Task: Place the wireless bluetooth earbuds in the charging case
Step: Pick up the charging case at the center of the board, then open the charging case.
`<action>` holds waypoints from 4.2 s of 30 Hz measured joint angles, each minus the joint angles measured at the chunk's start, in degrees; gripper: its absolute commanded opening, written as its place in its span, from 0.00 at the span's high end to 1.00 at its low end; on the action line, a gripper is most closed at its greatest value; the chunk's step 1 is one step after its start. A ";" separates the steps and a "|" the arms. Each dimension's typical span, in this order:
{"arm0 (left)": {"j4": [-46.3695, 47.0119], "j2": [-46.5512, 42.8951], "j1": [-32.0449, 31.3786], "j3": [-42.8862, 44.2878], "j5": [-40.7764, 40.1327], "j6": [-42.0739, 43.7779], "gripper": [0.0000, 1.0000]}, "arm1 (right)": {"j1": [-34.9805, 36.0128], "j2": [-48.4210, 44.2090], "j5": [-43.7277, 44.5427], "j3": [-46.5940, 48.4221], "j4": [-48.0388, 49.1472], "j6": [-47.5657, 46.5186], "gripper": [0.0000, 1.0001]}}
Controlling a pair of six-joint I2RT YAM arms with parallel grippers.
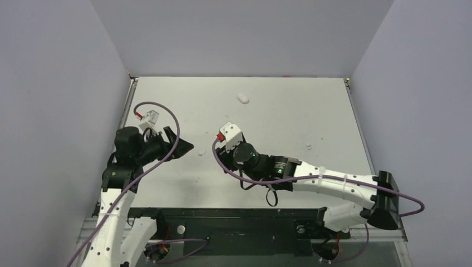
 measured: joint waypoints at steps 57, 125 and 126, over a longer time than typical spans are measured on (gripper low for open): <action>-8.57 12.66 -22.71 24.39 7.02 21.38 1.00 | -10.27 -11.89 -27.63 3.91 4.70 -6.51 0.11; -12.17 9.64 -24.57 24.44 18.45 37.66 0.73 | -15.21 -4.42 -64.17 7.87 1.57 -3.85 1.00; -11.87 9.62 -24.57 24.44 18.34 37.22 0.72 | -15.21 -4.52 -64.08 7.85 1.70 -3.89 1.00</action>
